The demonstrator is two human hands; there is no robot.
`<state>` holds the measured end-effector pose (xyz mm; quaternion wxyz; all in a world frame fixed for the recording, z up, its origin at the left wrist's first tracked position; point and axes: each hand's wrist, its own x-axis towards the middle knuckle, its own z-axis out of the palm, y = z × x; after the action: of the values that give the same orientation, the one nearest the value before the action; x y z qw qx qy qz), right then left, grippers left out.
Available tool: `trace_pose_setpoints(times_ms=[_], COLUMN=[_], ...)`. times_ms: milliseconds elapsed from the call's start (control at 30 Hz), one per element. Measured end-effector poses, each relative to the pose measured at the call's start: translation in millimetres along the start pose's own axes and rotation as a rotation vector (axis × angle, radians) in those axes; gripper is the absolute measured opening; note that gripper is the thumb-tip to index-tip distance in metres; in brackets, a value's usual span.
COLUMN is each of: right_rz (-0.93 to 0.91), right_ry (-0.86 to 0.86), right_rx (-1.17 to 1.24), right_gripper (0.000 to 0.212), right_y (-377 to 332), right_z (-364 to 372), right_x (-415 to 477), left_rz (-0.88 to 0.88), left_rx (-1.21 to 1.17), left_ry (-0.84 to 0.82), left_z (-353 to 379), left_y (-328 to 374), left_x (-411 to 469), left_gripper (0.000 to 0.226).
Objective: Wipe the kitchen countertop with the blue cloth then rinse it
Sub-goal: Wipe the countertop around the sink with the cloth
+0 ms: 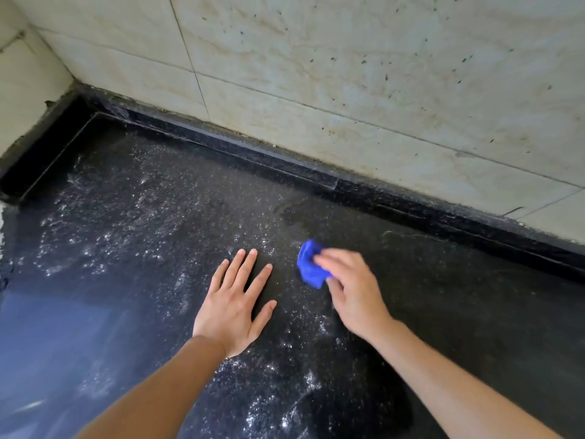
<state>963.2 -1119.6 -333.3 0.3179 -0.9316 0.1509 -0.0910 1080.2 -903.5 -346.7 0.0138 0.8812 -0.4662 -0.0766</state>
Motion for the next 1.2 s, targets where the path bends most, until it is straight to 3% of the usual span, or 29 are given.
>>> trace_pose_setpoints(times_ms=[100, 133, 200, 300, 400, 500, 567, 667, 733, 833, 900, 967, 1033, 1100, 1200], right_rz=[0.128, 0.225, 0.381, 0.545, 0.416, 0.050, -0.037, 0.109, 0.315, 0.562, 0.653, 0.640, 0.490, 0.324, 0.237], right_ry=[-0.333, -0.368, -0.178, 0.156, 0.178, 0.089, -0.070, -0.206, -0.032, 0.335, 0.374, 0.406, 0.411, 0.333, 0.095], right_rx=[0.305, 0.415, 0.473, 0.264, -0.148, -0.114, -0.025, 0.267, 0.404, 0.217, -0.013, -0.191, -0.212, -0.133, 0.116], right_gripper=[0.051, 0.052, 0.050, 0.025, 0.034, 0.038, 0.039, 0.041, 0.041, 0.034, 0.035, 0.037, 0.037, 0.037, 0.040], right_y=[-27, -30, -21, 14, 15, -19, -37, -52, -45, 1, 16, 2, -36, -80, -133], right_z=[-29, -42, -60, -52, -7, 18, 19, -2, -26, -55, -43, -7, 33, 68, 85], right_x=[-30, -25, 3, 53, 51, -3, -48, -89, -92, -90, -93, -95, -95, -100, -111], left_rz=[-0.001, -0.002, -0.006, -0.008, -0.012, 0.002, -0.010, 0.011, 0.044, 0.045, 0.039, 0.036, 0.040, 0.039, 0.027], left_rx=[-0.003, -0.005, -0.007, -0.011, -0.031, -0.118, -0.189, -0.193, -0.147, -0.059, -0.019, -0.018, -0.021, -0.022, -0.013], left_ry=[-0.005, 0.000, 0.011, 0.036, 0.063, 0.087, 0.103, 0.116, 0.118, 0.070, 0.034, 0.029, 0.035, 0.023, 0.009], left_z=[-2, -2, -1, 1, 5, 5, 0, -10, -14, -11, -4, 1, 3, 2, -1], left_y=[1, 1, 0, 0, -2, -4, -9, -29, -54, -95, -112, -118, -118, -118, -118], left_x=[-1, -1, -2, -3, -3, -4, -14, -49, -80, -124, -142, -148, -147, -147, -148], left_gripper=[0.064, 0.064, 0.064, 0.065, 0.067, 0.063, 0.060, 0.057, 0.058, 0.062, 0.065, 0.066, 0.065, 0.065, 0.065])
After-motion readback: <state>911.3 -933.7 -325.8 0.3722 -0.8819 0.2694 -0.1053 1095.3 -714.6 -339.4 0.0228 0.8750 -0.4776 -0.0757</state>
